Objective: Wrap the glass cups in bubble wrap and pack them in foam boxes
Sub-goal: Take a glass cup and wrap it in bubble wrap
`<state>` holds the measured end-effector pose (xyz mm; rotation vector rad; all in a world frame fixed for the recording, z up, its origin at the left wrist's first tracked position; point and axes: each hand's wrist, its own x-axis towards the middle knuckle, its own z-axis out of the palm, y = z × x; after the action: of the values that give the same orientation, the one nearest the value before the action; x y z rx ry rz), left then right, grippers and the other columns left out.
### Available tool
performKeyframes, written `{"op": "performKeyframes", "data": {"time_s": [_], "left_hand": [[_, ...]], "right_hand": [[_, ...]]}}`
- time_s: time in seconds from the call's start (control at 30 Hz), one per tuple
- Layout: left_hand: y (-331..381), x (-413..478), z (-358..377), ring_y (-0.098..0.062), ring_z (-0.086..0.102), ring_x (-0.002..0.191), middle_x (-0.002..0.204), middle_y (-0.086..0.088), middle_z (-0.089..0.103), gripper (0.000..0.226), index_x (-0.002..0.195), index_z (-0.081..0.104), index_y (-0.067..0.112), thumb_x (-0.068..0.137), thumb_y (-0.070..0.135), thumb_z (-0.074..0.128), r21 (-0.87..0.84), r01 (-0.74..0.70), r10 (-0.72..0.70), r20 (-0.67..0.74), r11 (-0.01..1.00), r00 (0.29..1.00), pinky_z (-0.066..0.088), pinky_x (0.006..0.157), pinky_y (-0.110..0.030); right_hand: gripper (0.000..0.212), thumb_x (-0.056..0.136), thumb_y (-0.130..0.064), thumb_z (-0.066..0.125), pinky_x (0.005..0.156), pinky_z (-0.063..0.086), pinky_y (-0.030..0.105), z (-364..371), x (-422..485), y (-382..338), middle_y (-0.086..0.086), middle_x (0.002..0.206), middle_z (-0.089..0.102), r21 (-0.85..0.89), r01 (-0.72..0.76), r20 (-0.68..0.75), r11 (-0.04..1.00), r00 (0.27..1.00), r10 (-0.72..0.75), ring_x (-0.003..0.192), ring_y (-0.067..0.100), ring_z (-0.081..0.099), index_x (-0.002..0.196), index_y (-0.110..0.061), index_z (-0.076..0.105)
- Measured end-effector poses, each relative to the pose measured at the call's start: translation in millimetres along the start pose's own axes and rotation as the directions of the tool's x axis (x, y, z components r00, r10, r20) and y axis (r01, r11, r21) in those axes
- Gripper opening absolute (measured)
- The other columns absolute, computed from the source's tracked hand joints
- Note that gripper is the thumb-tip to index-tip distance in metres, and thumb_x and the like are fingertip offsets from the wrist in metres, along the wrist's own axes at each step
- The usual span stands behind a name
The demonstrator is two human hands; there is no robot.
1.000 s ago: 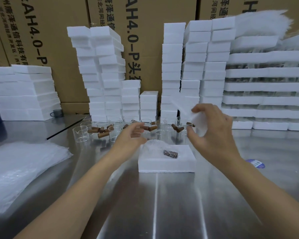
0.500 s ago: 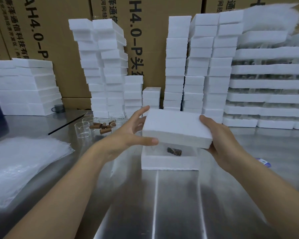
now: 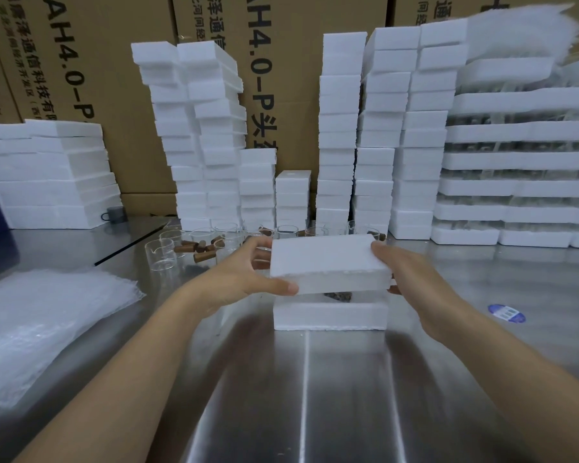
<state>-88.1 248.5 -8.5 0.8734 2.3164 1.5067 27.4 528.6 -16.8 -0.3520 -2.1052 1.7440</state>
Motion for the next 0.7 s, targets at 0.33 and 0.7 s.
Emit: {"op": "performKeyframes", "data": {"time_s": [0.33, 0.7], "left_hand": [[-3, 1, 0, -0.004, 0.072, 0.113, 0.135, 0.017, 0.066, 0.101, 0.136, 0.051, 0.043, 0.05, 0.058, 0.101, 0.046, 0.05, -0.052, 0.041, 0.998, 0.998, 0.057, 0.106, -0.038], [-6, 0, 3, -0.003, 0.071, 0.118, 0.147, 0.021, 0.06, 0.091, 0.142, 0.054, 0.043, 0.064, 0.044, 0.101, -0.018, 0.063, -0.061, 0.094, 0.998, 0.994, 0.059, 0.104, -0.036]], "right_hand": [[0.03, 0.096, -0.05, 0.064, 0.095, 0.053, 0.037, 2, 4, 13, -0.018, 0.119, 0.069, -0.032, 0.023, 0.027, 0.999, 0.999, -0.022, 0.109, 0.007, 0.064, 0.124, -0.039, 0.067], [0.03, 0.1, -0.039, 0.055, 0.083, 0.048, 0.029, 6, -2, 14, -0.012, 0.124, 0.068, -0.02, 0.013, 0.131, 1.0, 0.991, -0.01, 0.106, 0.009, 0.068, 0.127, -0.051, 0.06]]}}
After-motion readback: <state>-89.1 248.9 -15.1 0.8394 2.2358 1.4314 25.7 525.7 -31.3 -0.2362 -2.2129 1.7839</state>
